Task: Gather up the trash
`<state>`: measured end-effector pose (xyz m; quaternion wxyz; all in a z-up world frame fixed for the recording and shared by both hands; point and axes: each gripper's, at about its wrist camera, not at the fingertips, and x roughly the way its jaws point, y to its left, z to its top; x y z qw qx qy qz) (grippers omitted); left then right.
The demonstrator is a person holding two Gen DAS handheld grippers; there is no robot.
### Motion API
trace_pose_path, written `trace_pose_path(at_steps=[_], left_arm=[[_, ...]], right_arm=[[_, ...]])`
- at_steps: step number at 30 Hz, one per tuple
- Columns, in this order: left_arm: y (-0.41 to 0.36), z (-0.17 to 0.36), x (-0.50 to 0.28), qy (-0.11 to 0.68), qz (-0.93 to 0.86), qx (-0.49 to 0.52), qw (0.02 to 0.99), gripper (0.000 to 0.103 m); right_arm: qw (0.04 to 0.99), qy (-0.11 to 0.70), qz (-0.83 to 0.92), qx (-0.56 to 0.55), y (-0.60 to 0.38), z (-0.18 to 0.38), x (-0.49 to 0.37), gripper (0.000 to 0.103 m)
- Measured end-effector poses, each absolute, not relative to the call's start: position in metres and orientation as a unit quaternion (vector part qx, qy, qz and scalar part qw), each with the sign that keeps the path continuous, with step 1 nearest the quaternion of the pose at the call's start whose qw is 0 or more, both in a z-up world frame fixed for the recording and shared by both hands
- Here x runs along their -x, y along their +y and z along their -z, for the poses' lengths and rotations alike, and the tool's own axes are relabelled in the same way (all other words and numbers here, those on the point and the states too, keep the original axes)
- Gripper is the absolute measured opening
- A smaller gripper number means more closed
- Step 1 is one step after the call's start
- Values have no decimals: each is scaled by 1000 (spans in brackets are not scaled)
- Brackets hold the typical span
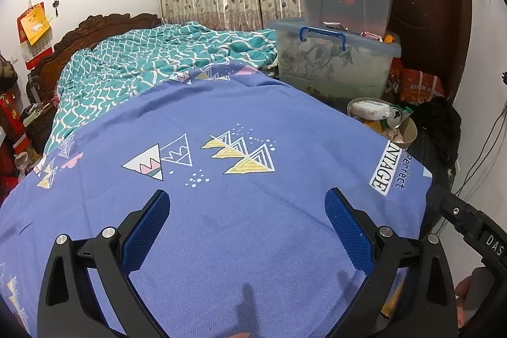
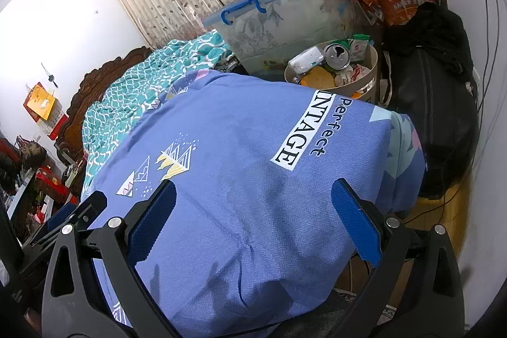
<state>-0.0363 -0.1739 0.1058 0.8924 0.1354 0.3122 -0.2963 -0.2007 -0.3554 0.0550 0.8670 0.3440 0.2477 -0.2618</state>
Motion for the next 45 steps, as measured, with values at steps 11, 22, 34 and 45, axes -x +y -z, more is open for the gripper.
trace_pose_path(at_steps=[11,22,34,45], left_arm=[[-176,-102,36,320,287,-145,891,94],[-177,-99,35,325,287,-150,888,94],[-178,-95,37,325,290,-154,887,94],[-179,-96,38,325,290,-154,887,94]], right_arm=[[868,249,260,-342,-354,-55,199,97],[868,252,258,-342,-354,-54,196,97],[867,253,258,-343,-354,-53,195,97],[867,253,257,-343,-354,-54,195,97]])
